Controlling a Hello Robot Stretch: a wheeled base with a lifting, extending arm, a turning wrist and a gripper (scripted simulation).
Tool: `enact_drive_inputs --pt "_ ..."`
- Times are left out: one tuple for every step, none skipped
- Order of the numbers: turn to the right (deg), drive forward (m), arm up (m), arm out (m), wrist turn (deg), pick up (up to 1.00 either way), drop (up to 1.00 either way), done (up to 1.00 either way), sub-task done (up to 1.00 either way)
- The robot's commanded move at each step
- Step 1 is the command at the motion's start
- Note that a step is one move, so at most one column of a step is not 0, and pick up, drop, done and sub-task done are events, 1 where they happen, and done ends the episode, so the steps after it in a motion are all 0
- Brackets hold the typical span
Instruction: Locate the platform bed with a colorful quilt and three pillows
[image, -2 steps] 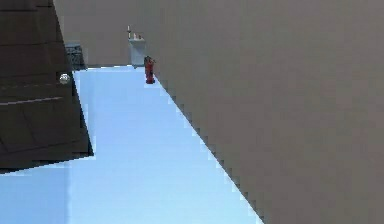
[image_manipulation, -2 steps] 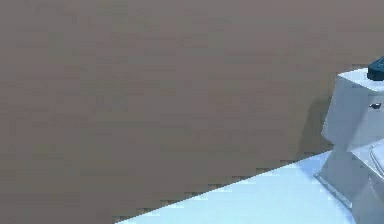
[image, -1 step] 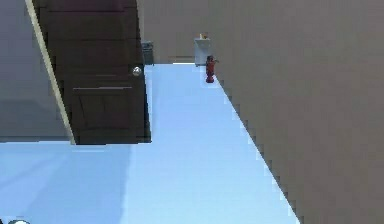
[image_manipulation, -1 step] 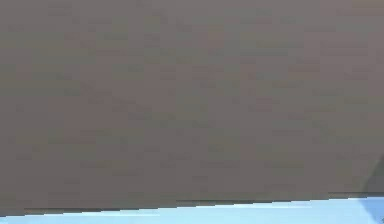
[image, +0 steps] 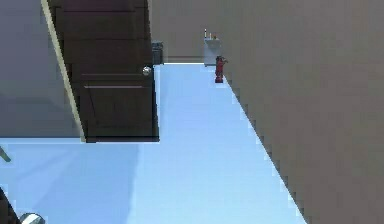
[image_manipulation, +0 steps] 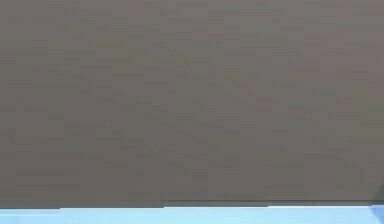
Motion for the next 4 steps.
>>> enact_drive_inputs --pt "45.0 0.0 0.0 0.0 0.0 0.0 0.0 0.0 0.0" --pt "45.0 0.0 0.0 0.0 0.0 0.0 0.0 0.0 0.0" --pt "45.0 0.0 0.0 0.0 0.0 0.0 0.0 0.0 0.0" --pt "12.0 0.0 0.0 0.0 0.0 0.0 0.0 0.0 0.0"
